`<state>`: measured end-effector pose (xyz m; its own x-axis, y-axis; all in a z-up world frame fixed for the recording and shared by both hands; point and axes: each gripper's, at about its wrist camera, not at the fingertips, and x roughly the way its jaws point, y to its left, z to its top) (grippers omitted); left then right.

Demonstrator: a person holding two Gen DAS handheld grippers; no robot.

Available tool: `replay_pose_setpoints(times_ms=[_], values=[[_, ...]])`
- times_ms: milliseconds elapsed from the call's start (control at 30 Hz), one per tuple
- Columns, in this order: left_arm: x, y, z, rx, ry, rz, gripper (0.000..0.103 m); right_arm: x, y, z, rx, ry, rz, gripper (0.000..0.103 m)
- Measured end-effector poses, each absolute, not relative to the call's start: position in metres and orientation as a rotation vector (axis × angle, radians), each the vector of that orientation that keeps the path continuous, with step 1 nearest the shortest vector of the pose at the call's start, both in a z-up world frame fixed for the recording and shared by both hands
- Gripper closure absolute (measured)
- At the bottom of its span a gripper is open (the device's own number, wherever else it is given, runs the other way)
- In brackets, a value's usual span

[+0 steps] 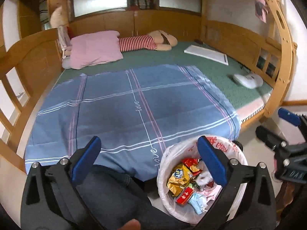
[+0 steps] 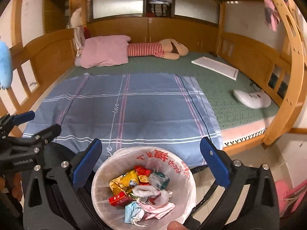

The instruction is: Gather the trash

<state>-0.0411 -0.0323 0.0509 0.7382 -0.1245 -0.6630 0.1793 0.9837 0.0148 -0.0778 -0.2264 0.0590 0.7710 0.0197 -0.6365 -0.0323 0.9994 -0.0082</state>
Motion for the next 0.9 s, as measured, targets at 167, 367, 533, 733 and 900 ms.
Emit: replay_pose_setpoints(times_ms=[167, 367, 533, 733, 900], values=[[-0.0459, -0.0276, 0.0597, 0.065, 0.703, -0.164, 0.003, -0.0766, -0.2234, 0.0584, -0.027, 0.686, 0.021, 0.003], [-0.0481, -0.0293, 0.0601, 0.071, 0.699, -0.164, 0.003, -0.076, -0.2254, 0.0568, -0.015, 0.693, 0.019, 0.003], [-0.0486, -0.0281, 0.0609, 0.065, 0.693, -0.157, 0.003, -0.0766, -0.2241, 0.055, -0.007, 0.695, 0.017, 0.003], [-0.0484, -0.0261, 0.061, 0.06, 0.691, -0.154, 0.003, -0.0755, -0.2246, 0.0537, -0.008, 0.698, 0.017, 0.003], [-0.0493, -0.0261, 0.0622, 0.067, 0.686, -0.157, 0.003, -0.0755, -0.2246, 0.0538, -0.009, 0.698, 0.017, 0.003]])
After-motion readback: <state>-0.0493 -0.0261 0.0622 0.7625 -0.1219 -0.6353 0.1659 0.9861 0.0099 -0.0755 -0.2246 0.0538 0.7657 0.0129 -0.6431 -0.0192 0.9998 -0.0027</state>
